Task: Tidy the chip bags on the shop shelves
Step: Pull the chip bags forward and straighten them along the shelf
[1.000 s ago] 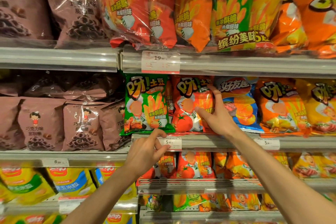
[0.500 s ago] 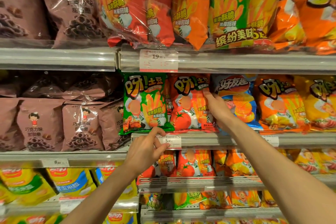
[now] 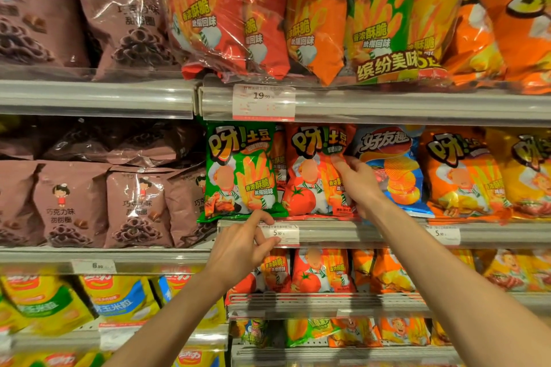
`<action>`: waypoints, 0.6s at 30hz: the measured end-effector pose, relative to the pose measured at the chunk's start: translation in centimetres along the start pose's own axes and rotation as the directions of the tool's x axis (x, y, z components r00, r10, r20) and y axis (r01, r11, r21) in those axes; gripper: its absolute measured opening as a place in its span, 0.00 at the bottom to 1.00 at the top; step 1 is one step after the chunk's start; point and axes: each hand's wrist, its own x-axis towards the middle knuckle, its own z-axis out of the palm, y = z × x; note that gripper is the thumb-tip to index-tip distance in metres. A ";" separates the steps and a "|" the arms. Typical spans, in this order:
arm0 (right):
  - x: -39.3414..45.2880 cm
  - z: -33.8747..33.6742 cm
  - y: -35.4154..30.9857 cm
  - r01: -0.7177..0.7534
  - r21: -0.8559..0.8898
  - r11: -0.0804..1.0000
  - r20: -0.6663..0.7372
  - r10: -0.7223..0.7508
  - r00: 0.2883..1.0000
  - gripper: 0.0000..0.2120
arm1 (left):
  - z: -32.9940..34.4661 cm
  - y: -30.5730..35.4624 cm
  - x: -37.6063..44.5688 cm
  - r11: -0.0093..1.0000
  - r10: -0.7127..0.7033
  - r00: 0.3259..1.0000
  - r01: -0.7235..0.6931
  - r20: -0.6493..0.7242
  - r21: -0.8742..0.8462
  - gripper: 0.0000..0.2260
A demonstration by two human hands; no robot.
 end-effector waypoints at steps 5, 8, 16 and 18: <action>0.2 0.2 -0.1 -0.029 0.028 0.999 0.008 0.029 1.000 0.33 | 0.0 0.0 0.0 1.000 -0.006 1.000 0.006 0.002 0.000 0.13; 0.3 0.3 0.1 -0.010 0.034 0.999 -0.020 0.010 1.000 0.39 | 0.0 0.0 0.0 1.000 -0.006 1.000 0.006 0.000 -0.001 0.13; 0.0 1.0 0.0 0.062 -0.108 0.992 0.003 -0.062 0.998 0.19 | 0.0 0.1 0.1 1.000 0.002 1.000 -0.002 0.006 -0.014 0.12; -0.5 1.0 -0.4 0.079 -0.155 0.985 0.009 -0.079 0.997 0.19 | 0.0 0.1 0.1 1.000 0.000 1.000 0.000 0.010 -0.015 0.12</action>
